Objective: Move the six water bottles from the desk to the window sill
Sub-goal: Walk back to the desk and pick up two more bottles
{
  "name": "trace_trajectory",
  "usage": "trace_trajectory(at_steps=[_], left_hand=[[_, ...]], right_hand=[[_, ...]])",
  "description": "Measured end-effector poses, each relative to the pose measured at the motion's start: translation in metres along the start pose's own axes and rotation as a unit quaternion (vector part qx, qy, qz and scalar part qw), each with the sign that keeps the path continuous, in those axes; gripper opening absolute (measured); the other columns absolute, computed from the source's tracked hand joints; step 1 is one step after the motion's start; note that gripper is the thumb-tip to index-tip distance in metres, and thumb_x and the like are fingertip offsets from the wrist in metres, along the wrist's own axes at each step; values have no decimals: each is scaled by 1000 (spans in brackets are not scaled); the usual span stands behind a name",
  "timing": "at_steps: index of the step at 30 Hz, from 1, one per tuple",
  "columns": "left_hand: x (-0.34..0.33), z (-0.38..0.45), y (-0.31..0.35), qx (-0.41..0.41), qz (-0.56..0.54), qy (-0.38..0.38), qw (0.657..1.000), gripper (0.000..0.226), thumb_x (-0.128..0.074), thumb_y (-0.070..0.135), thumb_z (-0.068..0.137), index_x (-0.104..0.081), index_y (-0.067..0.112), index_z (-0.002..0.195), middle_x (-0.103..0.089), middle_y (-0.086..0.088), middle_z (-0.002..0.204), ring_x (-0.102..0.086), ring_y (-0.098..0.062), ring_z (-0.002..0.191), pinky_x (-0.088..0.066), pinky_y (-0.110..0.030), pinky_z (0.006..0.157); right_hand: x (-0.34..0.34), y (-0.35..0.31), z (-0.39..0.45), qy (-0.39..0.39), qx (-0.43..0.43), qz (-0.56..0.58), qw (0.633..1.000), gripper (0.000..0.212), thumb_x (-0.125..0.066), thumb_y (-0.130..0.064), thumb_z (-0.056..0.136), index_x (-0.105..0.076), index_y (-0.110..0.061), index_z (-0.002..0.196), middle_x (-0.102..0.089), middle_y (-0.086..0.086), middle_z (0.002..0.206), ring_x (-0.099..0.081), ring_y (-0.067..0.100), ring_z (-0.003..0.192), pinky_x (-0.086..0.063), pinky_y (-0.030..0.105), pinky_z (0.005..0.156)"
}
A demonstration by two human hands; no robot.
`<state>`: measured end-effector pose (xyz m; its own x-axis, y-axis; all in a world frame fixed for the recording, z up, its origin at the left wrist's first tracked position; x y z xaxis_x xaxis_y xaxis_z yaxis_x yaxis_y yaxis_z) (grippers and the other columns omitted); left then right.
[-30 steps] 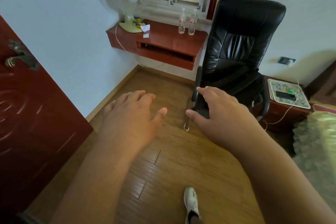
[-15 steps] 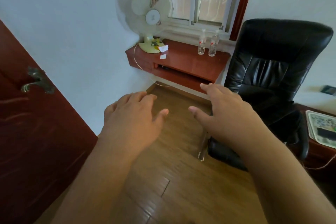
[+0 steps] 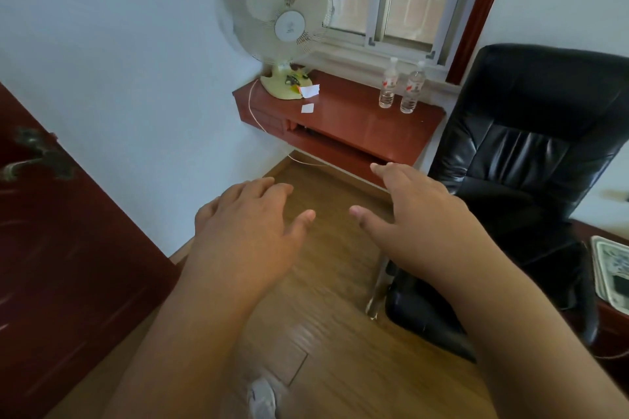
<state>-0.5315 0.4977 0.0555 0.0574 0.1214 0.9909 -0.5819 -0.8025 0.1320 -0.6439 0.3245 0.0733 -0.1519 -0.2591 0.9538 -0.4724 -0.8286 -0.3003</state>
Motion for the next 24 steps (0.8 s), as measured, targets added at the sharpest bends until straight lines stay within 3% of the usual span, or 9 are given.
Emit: trace_trajectory(at_steps=[24], left_hand=[[7,302,-116,-116,-25,26,993,61,-26,71,93,-37,40,144,-38,10,152,-33,-18,141,-31,-49,108]], right_hand=[[-36,-91,267,3,-103,-20,995,79,-44,-72,90,-18,-36,155,-25,-8,162,-26,18,148,-29,50,117]])
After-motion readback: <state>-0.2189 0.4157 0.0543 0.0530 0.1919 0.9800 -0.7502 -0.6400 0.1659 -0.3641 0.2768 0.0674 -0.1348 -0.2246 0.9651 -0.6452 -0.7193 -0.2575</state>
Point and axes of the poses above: each hand's wrist, its own z-axis towards the middle knuckle, its own x-axis out of the back of the hand, y = z × x, the point moved 6 cm from there along z, towards the middle knuckle
